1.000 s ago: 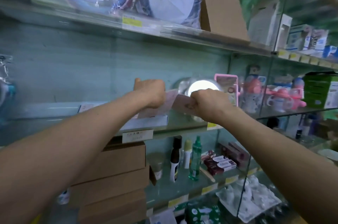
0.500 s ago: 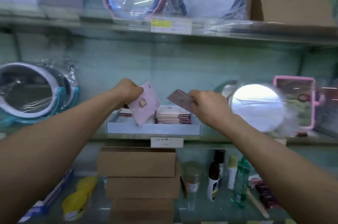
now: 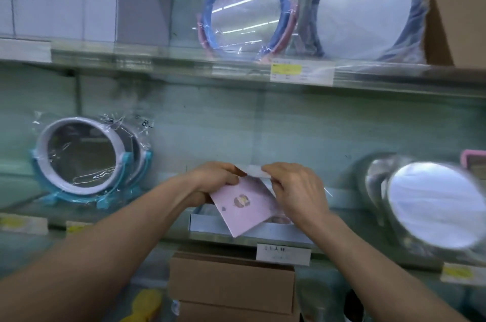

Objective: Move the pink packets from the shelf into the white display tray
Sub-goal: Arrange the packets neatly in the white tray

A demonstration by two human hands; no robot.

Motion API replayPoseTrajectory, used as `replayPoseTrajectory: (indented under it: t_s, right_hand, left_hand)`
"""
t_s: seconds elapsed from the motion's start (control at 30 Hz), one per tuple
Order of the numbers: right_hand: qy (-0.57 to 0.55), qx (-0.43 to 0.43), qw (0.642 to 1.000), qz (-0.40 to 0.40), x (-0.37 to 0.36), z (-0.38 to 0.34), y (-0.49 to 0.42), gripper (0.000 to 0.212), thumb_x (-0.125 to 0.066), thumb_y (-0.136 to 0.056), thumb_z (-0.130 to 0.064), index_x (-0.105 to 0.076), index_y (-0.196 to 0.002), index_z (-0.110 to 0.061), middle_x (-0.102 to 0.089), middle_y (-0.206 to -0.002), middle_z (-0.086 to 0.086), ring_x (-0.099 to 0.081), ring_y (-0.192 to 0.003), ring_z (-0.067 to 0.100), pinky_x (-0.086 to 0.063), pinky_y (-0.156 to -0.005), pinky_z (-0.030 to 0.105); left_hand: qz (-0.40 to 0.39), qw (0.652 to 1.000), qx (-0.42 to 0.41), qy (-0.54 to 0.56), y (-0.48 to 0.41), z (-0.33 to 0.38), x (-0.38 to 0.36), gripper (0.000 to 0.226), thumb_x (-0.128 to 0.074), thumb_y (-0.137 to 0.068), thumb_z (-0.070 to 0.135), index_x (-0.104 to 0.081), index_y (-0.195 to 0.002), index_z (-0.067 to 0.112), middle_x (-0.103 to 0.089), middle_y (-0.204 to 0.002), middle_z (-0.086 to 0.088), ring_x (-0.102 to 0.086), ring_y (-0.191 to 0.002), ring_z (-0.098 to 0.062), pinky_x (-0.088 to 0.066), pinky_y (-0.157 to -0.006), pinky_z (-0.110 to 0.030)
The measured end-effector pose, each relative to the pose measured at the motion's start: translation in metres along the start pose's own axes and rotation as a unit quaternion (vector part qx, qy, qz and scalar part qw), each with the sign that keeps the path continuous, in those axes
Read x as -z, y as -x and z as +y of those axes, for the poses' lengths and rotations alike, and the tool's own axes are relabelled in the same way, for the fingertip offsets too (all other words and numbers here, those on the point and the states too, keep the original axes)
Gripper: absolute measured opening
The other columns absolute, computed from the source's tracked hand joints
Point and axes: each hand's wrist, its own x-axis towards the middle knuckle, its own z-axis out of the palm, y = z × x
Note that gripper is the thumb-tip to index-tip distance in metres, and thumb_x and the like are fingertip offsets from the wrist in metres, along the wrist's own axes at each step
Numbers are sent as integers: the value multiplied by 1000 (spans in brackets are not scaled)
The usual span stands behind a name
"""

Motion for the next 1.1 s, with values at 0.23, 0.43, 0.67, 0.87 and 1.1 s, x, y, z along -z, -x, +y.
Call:
replayPoseTrajectory:
  t_s: [0.23, 0.43, 0.67, 0.87, 1.1]
  right_hand:
    - [43, 83, 996, -12, -6, 3, 7, 33, -63, -62, -19, -73, -93, -21, -70, -91, 0, -67, -74, 24, -49, -61, 25]
    - [35, 111, 992, -56, -10, 9, 27, 61, -87, -52, -19, -66, -109, -23, -72, -95, -8, -66, -74, 17, -49, -60, 23]
    - [66, 33, 990, -119, 10, 11, 18, 39, -60, -85, -28, -54, -123, -27, -62, -114, -5, -54, -104, 24, -37, -72, 30]
    - [-193, -69, 954, -217, 29, 12, 14, 35, -59, -89, -35, -61, -122, -24, -60, -122, -7, -54, -113, 16, -46, -91, 31]
    - [-271, -174, 908, -267, 39, 24, -4, 59, -65, -85, -30, -45, -140, -23, -56, -132, -4, -56, -108, 9, -41, -82, 9]
  left_hand:
    - [-50, 991, 1, 122, -7, -7, -5, 42, -37, -94, -9, -59, -113, 21, -69, -102, -15, -63, -73, -25, -54, -56, -26]
    - [-23, 995, -17, 92, -7, -12, -10, 41, -42, -95, -2, -56, -124, 24, -68, -101, -15, -61, -69, -23, -50, -49, -23]
    - [-58, 995, -46, 73, 0, -6, -22, 29, -51, -93, 1, -58, -109, 24, -63, -82, -11, -60, -64, -19, -51, -48, -24]
    - [-16, 995, -93, -9, 1, -2, -16, 27, -55, -90, 0, -64, -74, 20, -64, -79, -5, -57, -58, -16, -43, -48, -18]
    - [-65, 990, -119, -33, 4, 4, -13, 39, -50, -90, -5, -69, -70, 23, -69, -82, -5, -60, -66, -24, -46, -60, -28]
